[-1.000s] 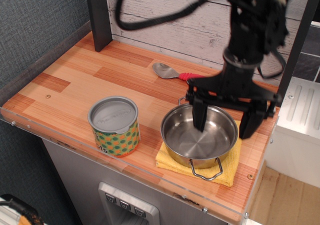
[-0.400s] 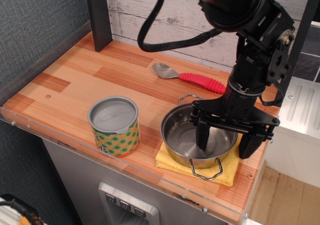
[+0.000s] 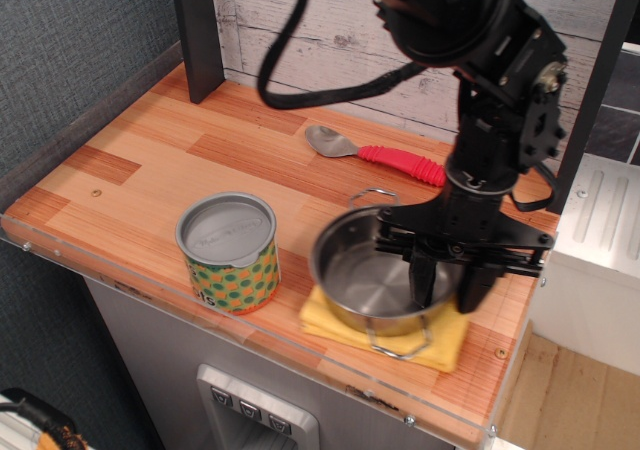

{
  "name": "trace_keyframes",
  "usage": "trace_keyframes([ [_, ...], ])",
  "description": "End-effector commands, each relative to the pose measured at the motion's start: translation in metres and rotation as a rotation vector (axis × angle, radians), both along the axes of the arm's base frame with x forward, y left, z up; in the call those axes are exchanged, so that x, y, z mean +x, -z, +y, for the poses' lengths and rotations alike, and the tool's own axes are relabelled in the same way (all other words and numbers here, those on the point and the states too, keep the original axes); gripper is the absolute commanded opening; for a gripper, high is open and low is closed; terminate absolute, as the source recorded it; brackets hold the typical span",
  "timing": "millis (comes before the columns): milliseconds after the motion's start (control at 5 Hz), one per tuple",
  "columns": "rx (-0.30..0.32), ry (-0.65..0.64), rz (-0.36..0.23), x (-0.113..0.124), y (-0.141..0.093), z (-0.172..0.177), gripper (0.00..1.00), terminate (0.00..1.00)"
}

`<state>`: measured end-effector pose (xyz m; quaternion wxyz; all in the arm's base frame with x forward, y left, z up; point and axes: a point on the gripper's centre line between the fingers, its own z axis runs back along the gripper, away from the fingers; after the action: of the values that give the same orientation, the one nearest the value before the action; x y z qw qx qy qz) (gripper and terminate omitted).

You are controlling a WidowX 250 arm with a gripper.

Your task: Move the pot and place it on the left edge of the table

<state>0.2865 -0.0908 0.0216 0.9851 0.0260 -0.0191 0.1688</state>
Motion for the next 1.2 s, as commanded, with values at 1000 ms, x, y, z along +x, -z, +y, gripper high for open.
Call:
trace_keyframes([
  [1000, 0.114, -0.269, -0.123, 0.018, -0.104, 0.097, 0.00, 0.00],
])
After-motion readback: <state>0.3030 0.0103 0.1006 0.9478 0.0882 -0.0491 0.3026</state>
